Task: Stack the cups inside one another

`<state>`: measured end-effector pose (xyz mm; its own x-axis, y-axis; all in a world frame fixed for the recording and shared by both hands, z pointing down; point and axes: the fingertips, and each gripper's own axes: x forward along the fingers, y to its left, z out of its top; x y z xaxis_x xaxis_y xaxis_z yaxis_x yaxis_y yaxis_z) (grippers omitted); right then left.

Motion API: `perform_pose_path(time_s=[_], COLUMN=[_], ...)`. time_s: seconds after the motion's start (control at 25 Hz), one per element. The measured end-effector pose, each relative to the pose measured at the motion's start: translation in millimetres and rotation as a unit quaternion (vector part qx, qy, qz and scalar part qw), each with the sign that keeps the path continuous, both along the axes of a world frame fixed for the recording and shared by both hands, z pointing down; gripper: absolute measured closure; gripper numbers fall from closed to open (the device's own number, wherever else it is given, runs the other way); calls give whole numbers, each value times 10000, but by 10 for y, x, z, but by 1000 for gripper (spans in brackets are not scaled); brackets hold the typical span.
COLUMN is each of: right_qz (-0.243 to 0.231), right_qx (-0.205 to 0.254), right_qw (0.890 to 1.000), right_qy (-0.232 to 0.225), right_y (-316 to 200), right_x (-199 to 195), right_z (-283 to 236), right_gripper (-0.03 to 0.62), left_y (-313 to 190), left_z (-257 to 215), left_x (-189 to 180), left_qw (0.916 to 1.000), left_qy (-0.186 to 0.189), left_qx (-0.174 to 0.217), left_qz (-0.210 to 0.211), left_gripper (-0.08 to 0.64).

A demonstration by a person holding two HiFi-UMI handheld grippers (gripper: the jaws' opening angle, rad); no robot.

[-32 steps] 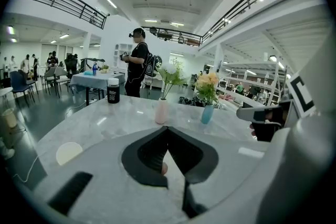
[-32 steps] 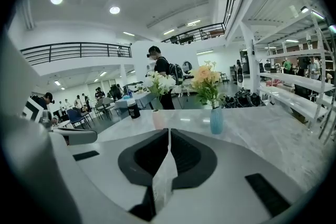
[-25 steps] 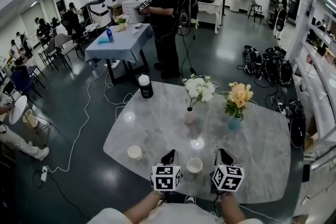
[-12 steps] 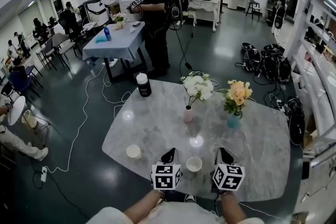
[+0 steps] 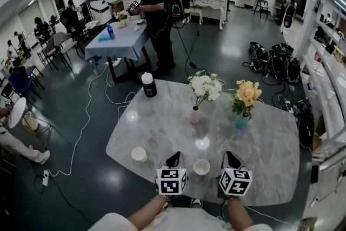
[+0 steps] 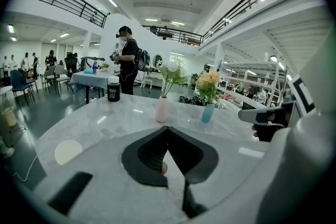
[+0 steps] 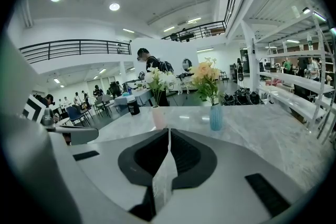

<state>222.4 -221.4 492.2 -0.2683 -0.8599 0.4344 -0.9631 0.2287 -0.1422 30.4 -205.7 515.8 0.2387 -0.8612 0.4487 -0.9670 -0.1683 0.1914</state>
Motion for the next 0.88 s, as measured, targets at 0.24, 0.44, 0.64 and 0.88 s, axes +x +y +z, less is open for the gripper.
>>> perform_pose_path(time_s=[0.24, 0.44, 0.64, 0.88], right_qz=[-253, -690, -1177, -1817], right_qx=[-21, -81, -206, -348], right_qw=[9997, 9975, 9927, 9827], right_qy=[-66, -94, -131, -128], right_y=[-1, -3, 69, 172], right_x=[-251, -665, -1162, -1745], right_z=[-24, -26, 20, 119], right_gripper=[574, 574, 574, 574], left_y=[58, 174, 373, 658], left_z=[51, 109, 190, 288], left_x=[-149, -437, -838, -1361], left_qw=[9999, 9990, 9958, 9874], left_qy=[21, 67, 113, 131], left_qx=[-38, -110, -210, -336], left_qz=[-123, -436, -882, -1538], left_gripper=[565, 565, 565, 565])
